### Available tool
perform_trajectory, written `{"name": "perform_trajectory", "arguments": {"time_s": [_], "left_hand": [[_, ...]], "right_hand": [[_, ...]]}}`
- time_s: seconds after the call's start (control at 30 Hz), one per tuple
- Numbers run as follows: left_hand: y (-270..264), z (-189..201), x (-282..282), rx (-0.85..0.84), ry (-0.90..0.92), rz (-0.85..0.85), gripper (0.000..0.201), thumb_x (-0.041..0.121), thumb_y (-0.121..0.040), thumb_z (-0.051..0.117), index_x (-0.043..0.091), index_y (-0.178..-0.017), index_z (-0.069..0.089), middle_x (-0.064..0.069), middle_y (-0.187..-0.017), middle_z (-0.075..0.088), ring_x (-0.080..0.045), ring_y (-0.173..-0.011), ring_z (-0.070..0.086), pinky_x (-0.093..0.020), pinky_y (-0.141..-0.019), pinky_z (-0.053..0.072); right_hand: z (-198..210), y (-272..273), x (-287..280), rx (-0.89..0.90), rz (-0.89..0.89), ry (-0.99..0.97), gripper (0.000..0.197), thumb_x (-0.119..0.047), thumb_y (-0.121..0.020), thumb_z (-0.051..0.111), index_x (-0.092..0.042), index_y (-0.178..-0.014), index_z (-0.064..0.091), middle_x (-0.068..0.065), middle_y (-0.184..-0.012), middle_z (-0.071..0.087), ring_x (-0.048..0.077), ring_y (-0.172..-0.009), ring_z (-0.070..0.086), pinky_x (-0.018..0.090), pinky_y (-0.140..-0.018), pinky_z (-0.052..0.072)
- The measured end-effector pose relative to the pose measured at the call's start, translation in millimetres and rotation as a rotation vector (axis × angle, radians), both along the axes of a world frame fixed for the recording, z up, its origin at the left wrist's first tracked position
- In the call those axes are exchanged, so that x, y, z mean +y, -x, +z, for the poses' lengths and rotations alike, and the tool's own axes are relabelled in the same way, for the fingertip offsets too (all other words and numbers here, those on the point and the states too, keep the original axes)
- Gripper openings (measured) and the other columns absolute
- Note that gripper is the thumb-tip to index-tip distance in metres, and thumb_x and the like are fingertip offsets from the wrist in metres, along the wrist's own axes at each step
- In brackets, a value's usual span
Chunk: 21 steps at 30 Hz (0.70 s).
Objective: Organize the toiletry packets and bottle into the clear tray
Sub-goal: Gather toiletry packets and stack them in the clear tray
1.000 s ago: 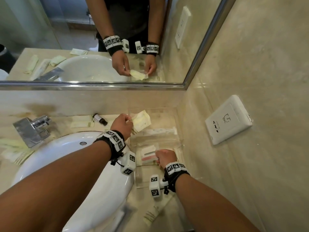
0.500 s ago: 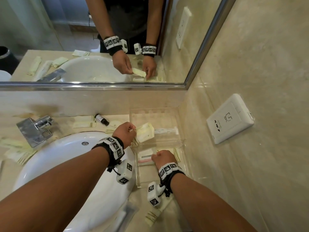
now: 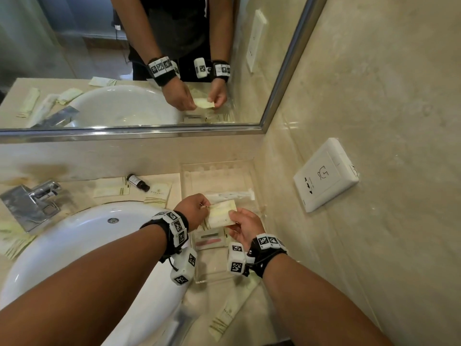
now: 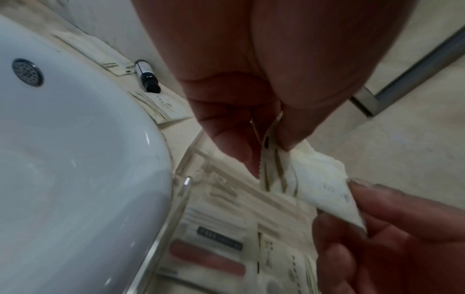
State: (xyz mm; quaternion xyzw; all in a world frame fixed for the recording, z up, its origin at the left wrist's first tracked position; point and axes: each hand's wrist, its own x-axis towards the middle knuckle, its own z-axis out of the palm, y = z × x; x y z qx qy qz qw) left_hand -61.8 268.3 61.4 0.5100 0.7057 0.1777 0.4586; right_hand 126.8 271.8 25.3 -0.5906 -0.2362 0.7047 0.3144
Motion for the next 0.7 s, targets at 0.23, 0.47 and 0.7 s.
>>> {"name": "perform_trajectory", "arguments": {"time_s": [0.23, 0.47, 0.7], "left_hand": [[-7, -4, -1, 0.066, 0.016, -0.062, 0.005, 0.018, -0.090, 0.055, 0.019, -0.085, 0.058, -0.005, -0.078, 0.070, -0.024, -0.068, 0.072, -0.041, -0.064, 0.061], [-25, -19, -9, 0.111, 0.125, -0.161, 0.008, 0.017, -0.090, 0.059, 0.017, -0.098, 0.062, -0.003, -0.092, 0.072, -0.023, -0.079, 0.070, -0.035, -0.073, 0.059], [-31, -26, -14, 0.446, 0.159, -0.486, 0.036, 0.038, -0.095, 0.056, 0.017, -0.123, 0.059, -0.003, -0.126, 0.062, -0.022, -0.116, 0.057, -0.030, -0.096, 0.044]], "right_hand": [[-20, -17, -7, -0.216, 0.067, -0.005, 0.013, -0.023, -0.089, 0.076, -0.013, -0.087, 0.068, 0.001, -0.062, 0.058, 0.010, -0.046, 0.047, 0.023, -0.043, 0.041], [-30, -44, -10, -0.497, 0.079, -0.082, 0.011, -0.018, -0.095, 0.063, -0.015, -0.092, 0.072, 0.005, -0.059, 0.064, 0.012, -0.040, 0.045, 0.021, -0.039, 0.035], [-41, -56, -8, -0.533, 0.042, -0.018, 0.012, -0.014, -0.098, 0.058, -0.012, -0.096, 0.070, 0.008, -0.061, 0.064, 0.015, -0.044, 0.049, 0.025, -0.044, 0.044]]}}
